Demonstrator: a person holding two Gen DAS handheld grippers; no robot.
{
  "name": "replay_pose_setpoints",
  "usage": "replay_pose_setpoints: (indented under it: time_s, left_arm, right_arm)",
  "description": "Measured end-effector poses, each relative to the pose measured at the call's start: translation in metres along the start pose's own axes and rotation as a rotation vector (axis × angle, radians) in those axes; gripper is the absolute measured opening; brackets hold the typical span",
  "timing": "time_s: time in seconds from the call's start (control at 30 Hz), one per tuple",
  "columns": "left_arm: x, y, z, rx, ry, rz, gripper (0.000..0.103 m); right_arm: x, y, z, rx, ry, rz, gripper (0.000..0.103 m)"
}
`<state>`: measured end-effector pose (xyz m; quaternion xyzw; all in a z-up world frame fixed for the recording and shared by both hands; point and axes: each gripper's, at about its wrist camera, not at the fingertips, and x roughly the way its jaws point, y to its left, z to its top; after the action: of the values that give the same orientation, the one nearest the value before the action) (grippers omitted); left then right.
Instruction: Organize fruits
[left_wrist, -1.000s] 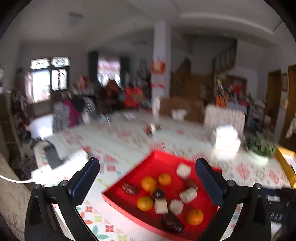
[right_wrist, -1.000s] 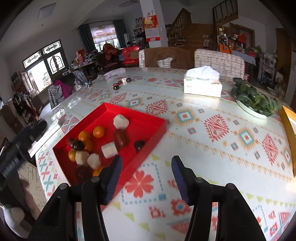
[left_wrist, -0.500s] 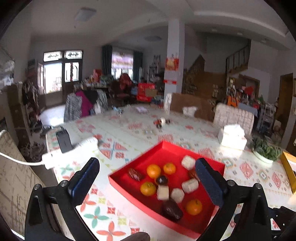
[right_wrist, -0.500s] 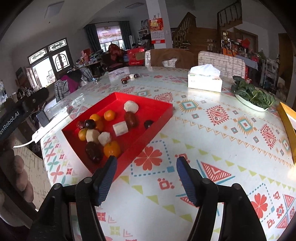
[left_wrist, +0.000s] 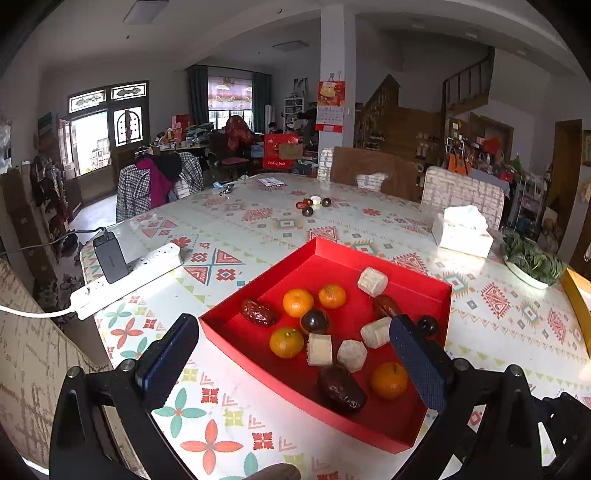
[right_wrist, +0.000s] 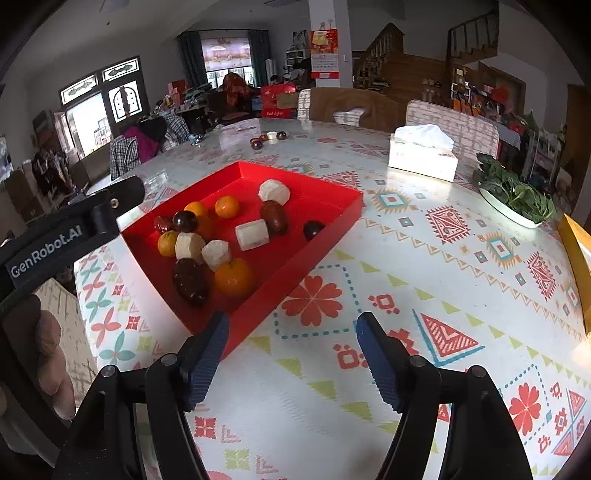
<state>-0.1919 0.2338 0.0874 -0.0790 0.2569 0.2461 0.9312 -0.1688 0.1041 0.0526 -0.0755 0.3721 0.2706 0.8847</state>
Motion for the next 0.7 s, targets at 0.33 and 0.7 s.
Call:
replay_pose_setpoints:
  time_s: [0.33, 0.7]
  left_arm:
    - [0.009, -0.004, -0.005, 0.012, 0.044, -0.013, 0.103]
    - [0.012, -0.005, -0.008, 0.01, 0.069, -0.036, 0.103]
  right_arm:
    - [0.009, 0.005, -0.001, -0.011, 0.02, -0.002, 0.077]
    - [0.011, 0.008, -0.002, -0.016, 0.026, -0.003, 0.078]
